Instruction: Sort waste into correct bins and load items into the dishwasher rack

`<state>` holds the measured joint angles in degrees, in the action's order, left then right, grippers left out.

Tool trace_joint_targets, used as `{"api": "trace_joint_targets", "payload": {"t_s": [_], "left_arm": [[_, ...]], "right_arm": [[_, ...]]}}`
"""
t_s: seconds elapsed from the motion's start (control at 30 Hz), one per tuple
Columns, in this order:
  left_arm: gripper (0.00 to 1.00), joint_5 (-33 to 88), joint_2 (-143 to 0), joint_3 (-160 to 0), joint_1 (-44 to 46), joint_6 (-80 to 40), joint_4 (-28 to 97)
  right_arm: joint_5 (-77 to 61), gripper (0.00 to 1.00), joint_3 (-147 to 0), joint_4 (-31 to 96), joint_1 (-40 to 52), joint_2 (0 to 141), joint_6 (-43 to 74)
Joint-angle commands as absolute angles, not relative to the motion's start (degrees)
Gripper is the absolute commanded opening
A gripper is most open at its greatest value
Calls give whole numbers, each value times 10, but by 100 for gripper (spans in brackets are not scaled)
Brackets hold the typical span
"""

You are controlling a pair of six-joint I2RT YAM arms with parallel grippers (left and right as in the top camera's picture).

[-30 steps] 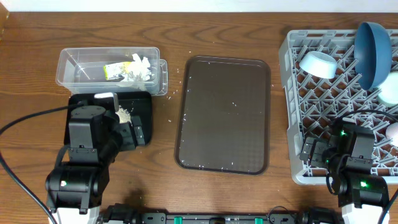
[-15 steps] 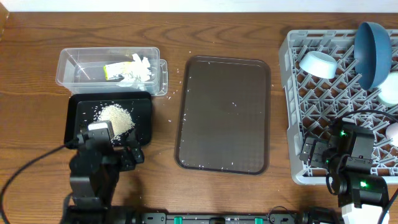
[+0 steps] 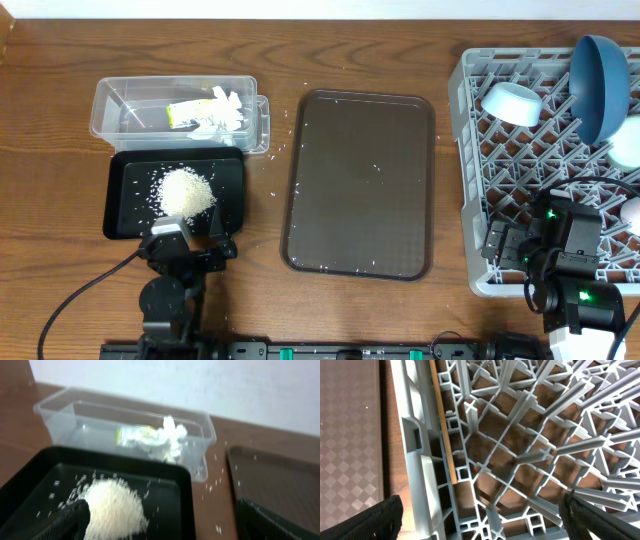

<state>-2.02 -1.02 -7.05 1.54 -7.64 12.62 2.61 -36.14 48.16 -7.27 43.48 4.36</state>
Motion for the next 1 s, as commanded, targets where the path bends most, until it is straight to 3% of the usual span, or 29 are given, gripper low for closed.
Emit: {"api": "trace_joint_targets", "payload": {"t_s": [0.0, 0.17, 0.97], "left_arm": [[94, -37, -1, -39, 11, -74, 83], [95, -37, -1, -2, 9, -64, 37], [95, -35, -2, -2, 6, -64, 37]], "right_arm": [[32, 99, -361, 481, -77, 434, 51], [32, 99, -361, 481, -77, 434, 51], [32, 99, -361, 481, -77, 434, 51]]}}
